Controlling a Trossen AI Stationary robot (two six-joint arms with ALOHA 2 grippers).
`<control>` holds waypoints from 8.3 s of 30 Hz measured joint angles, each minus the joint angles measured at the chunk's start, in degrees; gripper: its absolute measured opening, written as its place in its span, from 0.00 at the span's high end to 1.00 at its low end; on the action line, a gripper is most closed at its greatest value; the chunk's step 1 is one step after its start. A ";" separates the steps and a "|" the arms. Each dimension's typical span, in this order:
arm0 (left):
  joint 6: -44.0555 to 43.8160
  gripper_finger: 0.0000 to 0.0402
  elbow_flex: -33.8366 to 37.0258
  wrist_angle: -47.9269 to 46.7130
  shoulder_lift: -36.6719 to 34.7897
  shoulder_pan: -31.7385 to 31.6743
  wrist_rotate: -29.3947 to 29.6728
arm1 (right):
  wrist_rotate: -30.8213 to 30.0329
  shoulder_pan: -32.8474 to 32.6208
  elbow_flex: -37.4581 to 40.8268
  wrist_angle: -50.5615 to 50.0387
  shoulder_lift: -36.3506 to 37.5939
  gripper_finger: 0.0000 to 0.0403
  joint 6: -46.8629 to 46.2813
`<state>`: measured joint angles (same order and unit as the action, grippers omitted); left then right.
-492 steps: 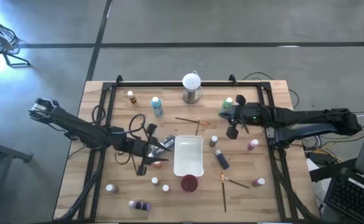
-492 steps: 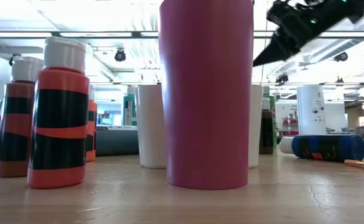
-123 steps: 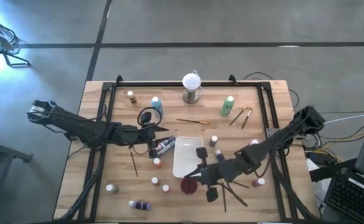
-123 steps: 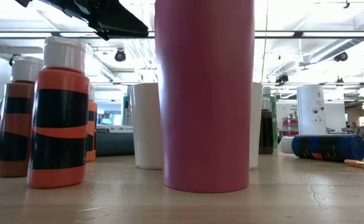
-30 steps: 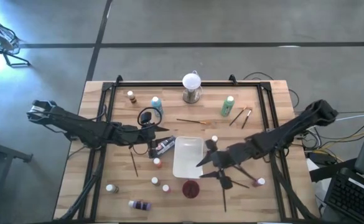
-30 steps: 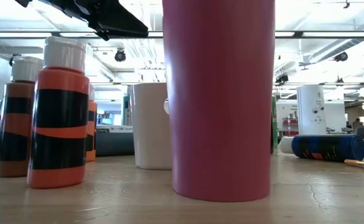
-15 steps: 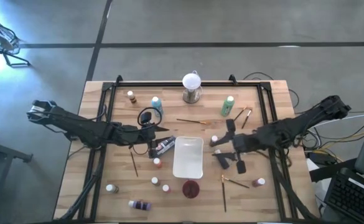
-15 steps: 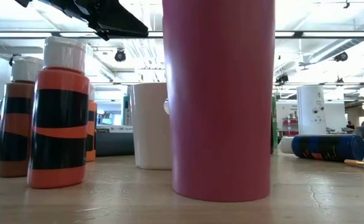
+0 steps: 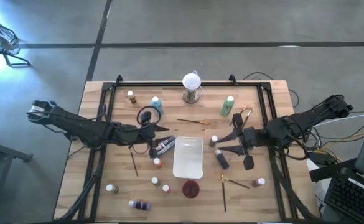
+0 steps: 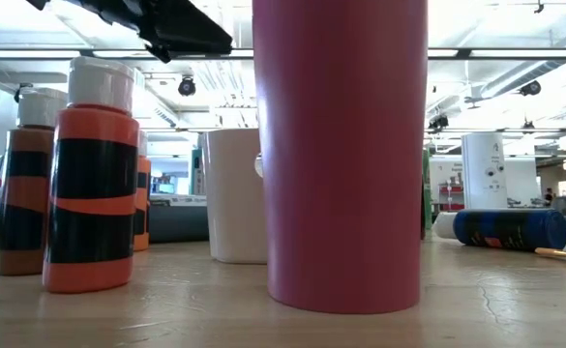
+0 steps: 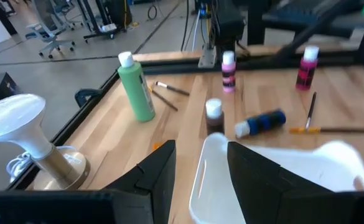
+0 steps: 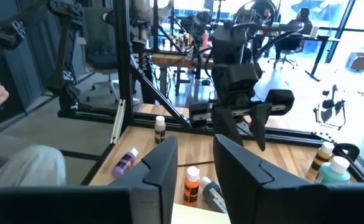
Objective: Pick & Place Paint Supplies
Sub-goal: Put the silver paint brush into the red cup
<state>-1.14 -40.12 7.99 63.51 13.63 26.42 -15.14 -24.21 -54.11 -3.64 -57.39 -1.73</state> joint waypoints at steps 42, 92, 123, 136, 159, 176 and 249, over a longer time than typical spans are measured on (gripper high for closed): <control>-0.57 0.62 0.02 7.41 -0.11 0.00 0.26 | 0.00 0.00 0.00 0.00 -0.13 0.79 0.87; 1.82 0.62 -0.02 -1.87 -0.83 0.00 -2.79 | 0.04 0.00 0.00 0.02 -0.15 0.50 0.44; -5.05 0.62 -0.01 -23.79 -10.41 -0.02 -5.97 | -5.49 0.60 0.02 -6.47 -0.83 0.56 -2.95; -18.98 0.62 -3.44 -42.78 -10.67 0.02 -7.39 | -9.42 0.57 0.90 -20.69 -0.92 0.63 -17.14; -27.08 0.62 -3.78 -52.20 -10.38 -0.02 -9.01 | -12.04 0.59 1.01 -27.89 -2.36 0.56 -22.34; -25.59 0.62 -5.27 -52.07 -2.32 0.02 -10.22 | -12.02 0.63 1.01 -31.55 -2.38 0.62 -24.00; -0.77 0.62 -13.25 -27.92 2.67 -5.66 -6.40 | 7.75 -14.29 -8.50 -42.86 -39.04 0.66 -57.22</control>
<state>-1.91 -53.36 -19.92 66.17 7.97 20.01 -7.38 -38.50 -62.61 -46.50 -96.42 -58.95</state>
